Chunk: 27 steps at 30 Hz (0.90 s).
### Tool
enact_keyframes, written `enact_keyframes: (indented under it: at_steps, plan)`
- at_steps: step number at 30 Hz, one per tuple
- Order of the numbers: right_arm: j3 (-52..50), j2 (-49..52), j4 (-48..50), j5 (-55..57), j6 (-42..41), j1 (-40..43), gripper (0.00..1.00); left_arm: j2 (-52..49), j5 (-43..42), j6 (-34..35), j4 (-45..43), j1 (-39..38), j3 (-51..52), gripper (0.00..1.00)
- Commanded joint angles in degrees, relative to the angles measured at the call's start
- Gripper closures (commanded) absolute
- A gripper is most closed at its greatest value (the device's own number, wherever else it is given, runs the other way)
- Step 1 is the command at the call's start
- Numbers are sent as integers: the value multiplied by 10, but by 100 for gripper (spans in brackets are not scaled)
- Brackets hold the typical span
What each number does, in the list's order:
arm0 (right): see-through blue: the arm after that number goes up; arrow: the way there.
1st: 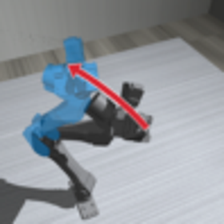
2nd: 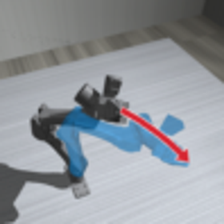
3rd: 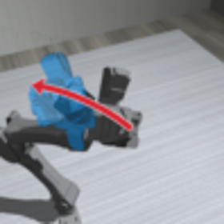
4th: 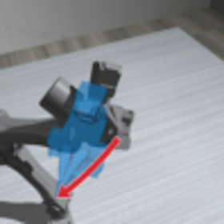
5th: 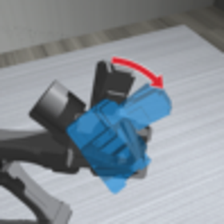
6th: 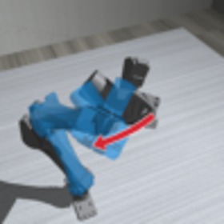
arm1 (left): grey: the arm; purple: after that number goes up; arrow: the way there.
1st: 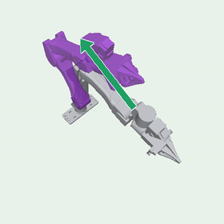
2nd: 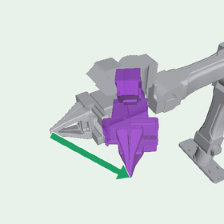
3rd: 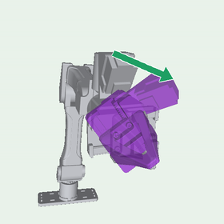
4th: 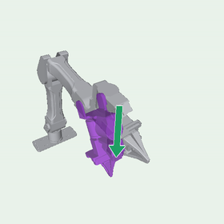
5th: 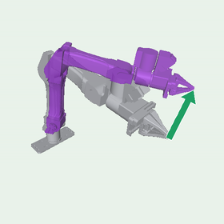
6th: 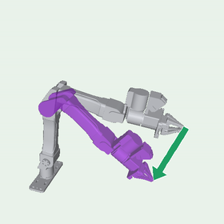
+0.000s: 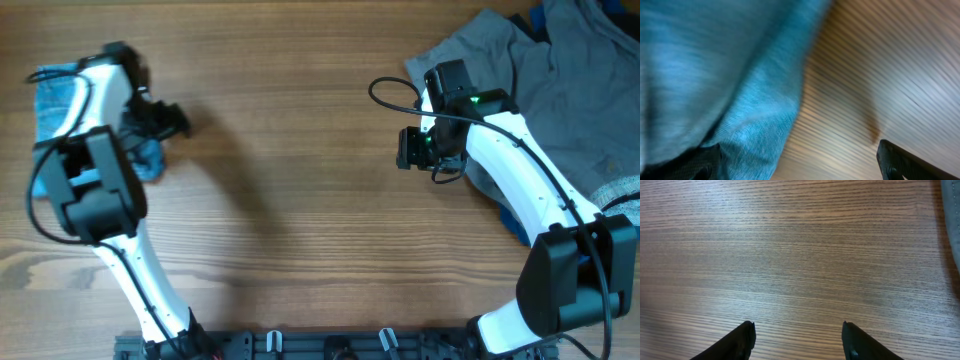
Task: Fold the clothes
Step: 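Release the jeans at the left table edge and lift the left gripper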
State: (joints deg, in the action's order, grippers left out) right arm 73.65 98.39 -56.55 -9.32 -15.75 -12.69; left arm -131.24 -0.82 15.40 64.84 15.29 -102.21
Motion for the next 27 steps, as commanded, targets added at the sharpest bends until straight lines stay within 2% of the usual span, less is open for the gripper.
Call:
enact_keyframes:
  at_steps: [1, 5, 11, 14, 17, 19, 22, 27]
  plan:
    - [7, -8, -3, 7, 7, 0, 41, 1, 18, -18, -39, 61, 2, 0]
    - [7, -8, -5, 3, 7, 0, 39, 3, 17, -22, -57, 87, -13, 0]
    - [7, -8, -4, 3, 6, 0, 39, 31, -1, -32, -14, 72, -93, 0]
    - [7, -8, 5, 3, 5, 0, 37, 77, -62, -32, 9, 25, -96, 0]
    - [7, -8, 24, 3, 1, 0, 32, 102, -71, -32, 40, -54, -96, 0]
    - [7, -8, 54, -9, 4, 0, 23, 101, -71, -32, 63, -107, -96, 0]
    - [7, -8, 78, -38, 21, 1, 16, 100, -66, -32, 115, -176, -96, 0]
    - [7, -10, -30, -52, -25, 39, 14, 100, -17, -32, 253, -243, -96, 0]
